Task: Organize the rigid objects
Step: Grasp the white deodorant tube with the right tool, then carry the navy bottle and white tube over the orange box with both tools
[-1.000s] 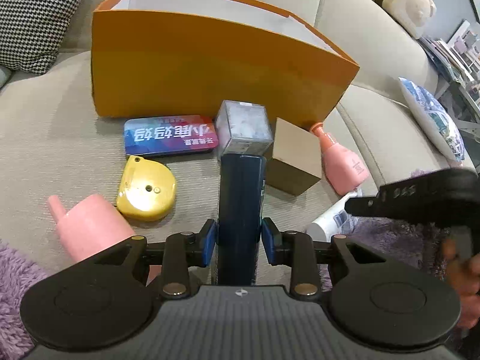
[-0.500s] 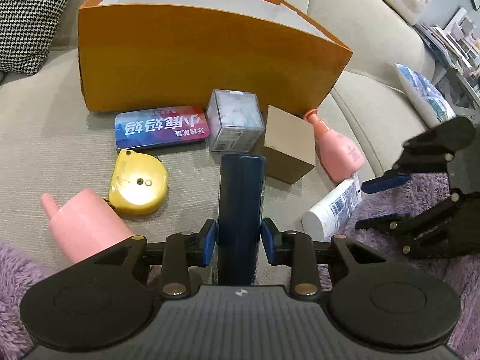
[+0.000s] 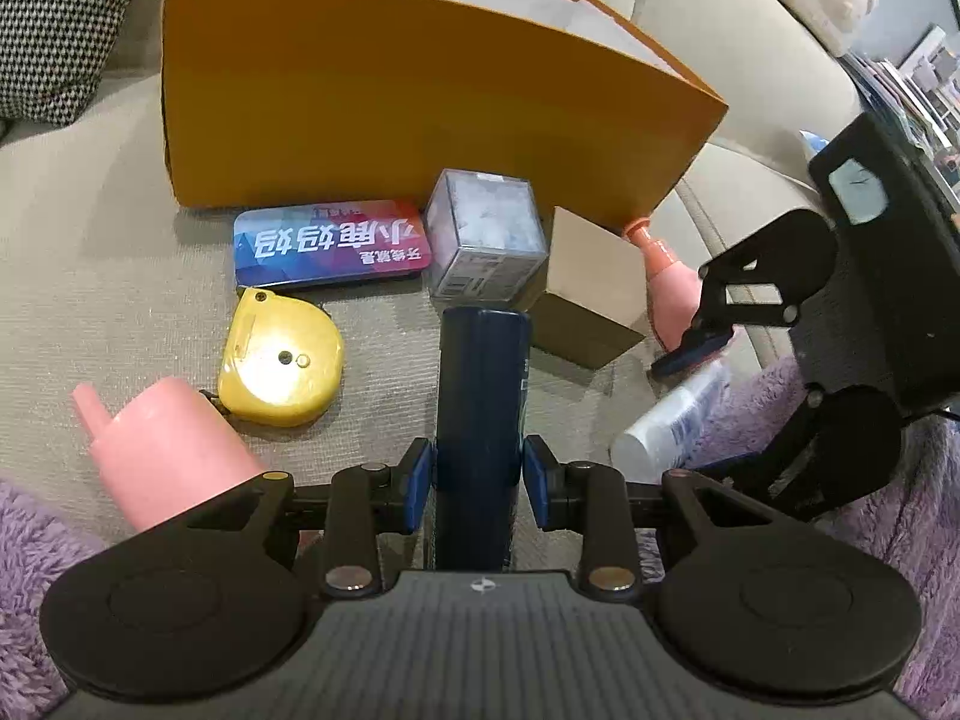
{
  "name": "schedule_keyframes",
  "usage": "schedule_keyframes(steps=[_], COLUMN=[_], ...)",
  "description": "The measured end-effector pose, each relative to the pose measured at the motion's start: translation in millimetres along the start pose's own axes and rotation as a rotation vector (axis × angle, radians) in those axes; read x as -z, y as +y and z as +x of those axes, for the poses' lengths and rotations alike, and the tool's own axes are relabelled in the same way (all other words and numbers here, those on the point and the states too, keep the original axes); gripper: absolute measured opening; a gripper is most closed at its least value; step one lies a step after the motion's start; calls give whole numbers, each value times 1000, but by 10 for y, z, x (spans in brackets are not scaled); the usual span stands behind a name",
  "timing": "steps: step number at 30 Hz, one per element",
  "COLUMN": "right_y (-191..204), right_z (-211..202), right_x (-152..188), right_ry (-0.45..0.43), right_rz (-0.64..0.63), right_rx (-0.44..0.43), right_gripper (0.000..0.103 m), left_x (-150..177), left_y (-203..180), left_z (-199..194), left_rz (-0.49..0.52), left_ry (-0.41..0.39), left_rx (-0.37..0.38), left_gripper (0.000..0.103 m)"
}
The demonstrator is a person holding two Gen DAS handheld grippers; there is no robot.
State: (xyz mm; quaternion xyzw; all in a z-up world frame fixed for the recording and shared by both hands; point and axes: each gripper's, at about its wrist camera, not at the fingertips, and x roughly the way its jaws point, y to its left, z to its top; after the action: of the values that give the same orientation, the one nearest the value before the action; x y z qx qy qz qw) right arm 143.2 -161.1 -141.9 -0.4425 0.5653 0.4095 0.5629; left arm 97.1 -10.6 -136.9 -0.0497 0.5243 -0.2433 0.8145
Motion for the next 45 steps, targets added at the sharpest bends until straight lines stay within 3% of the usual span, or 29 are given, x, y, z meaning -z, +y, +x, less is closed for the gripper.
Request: schedule_keyframes(steps=[4, 9, 12, 15, 21, 25, 32, 36, 45], right_y=[-102, -120, -147, -227, -372, -323, -296, -248, 15], right_z=[23, -111, -265, -389, -273, -210, -137, -152, -590], right_x=[69, 210, 173, 95, 52, 85, 269, 358, 537], right_ry=[-39, -119, -214, -311, -374, -407, -465, -487, -630], right_rz=[62, 131, 175, 325, 788, 927, 1023, 1039, 1147], right_rx=[-61, -22, -17, -50, -94, -123, -159, -136, -76], right_gripper=[46, 36, 31, 27, 27, 30, 32, 29, 25], left_x=[-13, -29, -42, -54, -65, -96, -102, -83, -65], left_y=[32, 60, 107, 139, 111, 125, 134, 142, 121], left_z=[40, 72, 61, 62, 100, 179, 227, 182, -350], left_rz=[-19, -39, -66, -81, -72, -84, -100, -106, -106], left_ry=[11, 10, -5, -9, -5, 15, 17, 5, -144], left_rx=[-2, 0, 6, 16, 18, 26, 27, 31, 55], left_gripper=[37, 36, 36, 36, 36, 36, 37, 36, 36])
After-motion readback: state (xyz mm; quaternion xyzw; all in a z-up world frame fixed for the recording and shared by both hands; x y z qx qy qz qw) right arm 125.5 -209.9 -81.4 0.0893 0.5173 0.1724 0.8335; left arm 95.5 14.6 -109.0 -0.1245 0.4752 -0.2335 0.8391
